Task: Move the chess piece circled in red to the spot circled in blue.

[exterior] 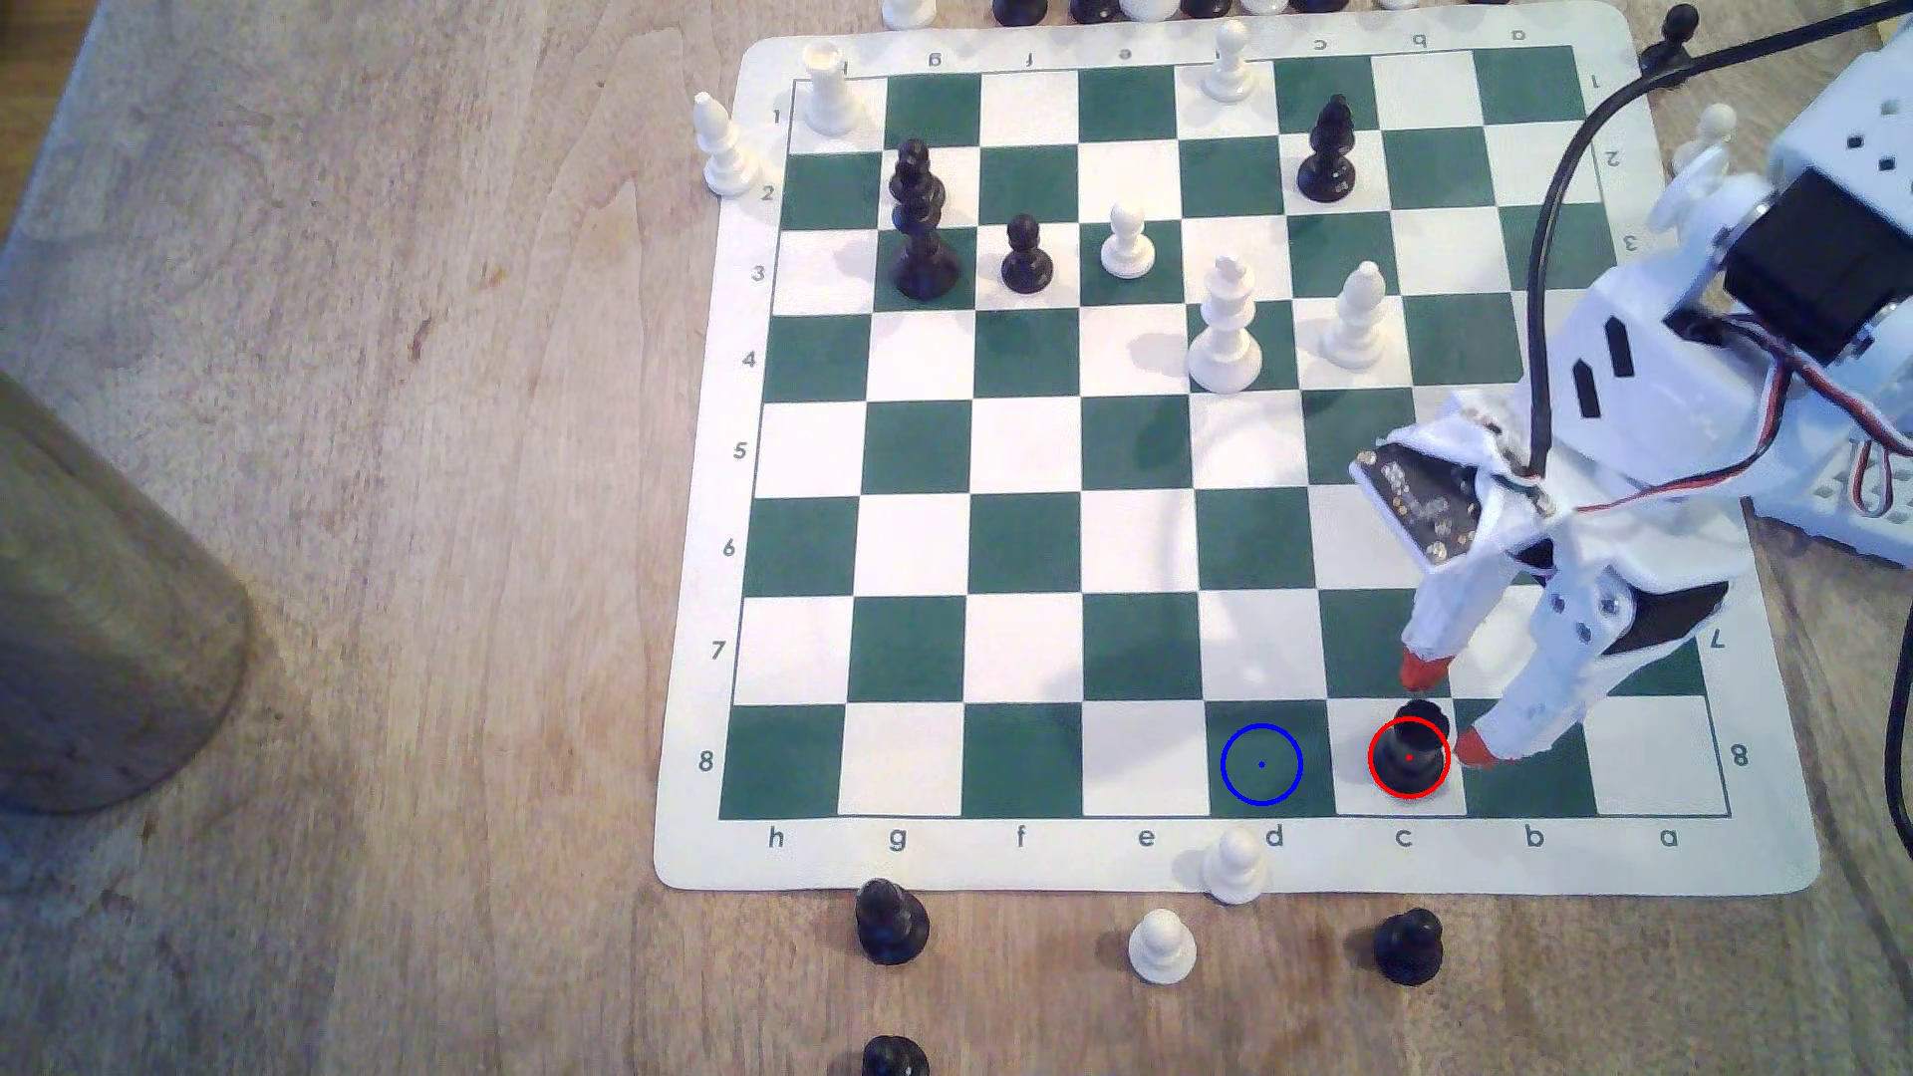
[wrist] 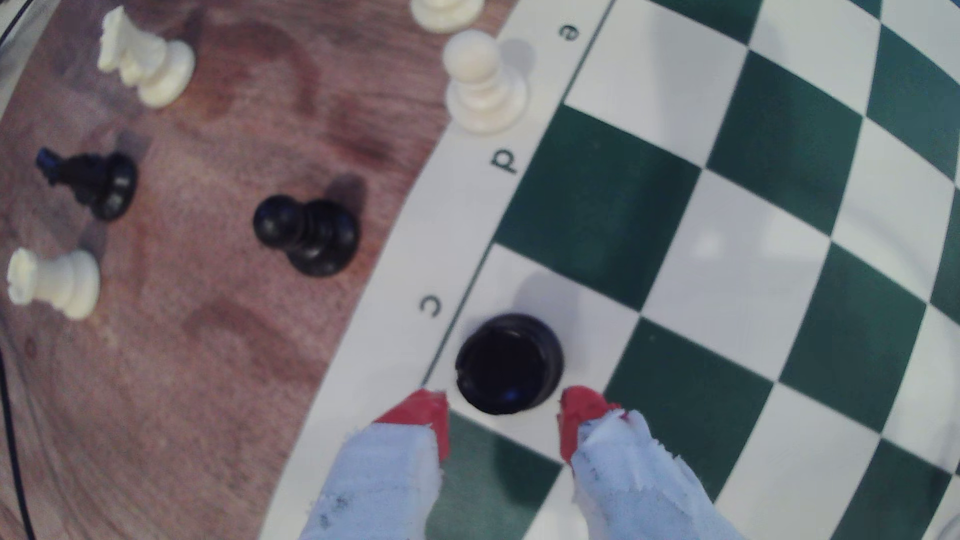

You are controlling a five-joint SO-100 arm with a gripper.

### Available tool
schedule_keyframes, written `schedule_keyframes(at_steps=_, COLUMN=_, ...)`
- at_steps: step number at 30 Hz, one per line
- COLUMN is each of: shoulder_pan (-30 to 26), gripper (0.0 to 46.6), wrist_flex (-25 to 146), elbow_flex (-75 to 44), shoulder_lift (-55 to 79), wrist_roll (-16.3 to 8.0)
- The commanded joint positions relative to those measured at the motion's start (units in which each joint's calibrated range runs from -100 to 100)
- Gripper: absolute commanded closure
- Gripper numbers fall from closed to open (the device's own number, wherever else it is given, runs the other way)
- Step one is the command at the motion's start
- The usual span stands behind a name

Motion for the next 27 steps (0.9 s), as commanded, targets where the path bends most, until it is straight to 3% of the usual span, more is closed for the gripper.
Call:
schedule_keyframes(at_steps=1, shoulder_pan=1.06, gripper=32.2, wrist_flex=-2.53, elbow_flex=-4.16, shoulder_lift=2.14, wrist_roll=-0.10)
schedule_keyframes(at_steps=13, shoulder_pan=0.27, gripper=36.9, wrist_flex=-5.56, elbow_flex=-7.69, shoulder_lift=5.87, wrist_roll=-1.56)
schedule_keyframes(at_steps=20, shoulder_pan=-0.20, gripper=36.9, wrist_flex=-6.13, elbow_flex=-7.96, shoulder_lift=8.68, wrist_roll=-1.76)
schedule_keyframes(at_steps=27, shoulder_pan=-0.51, gripper=42.0, wrist_flex=-6.46, elbow_flex=-8.60, shoulder_lift=9.01, wrist_roll=-1.86)
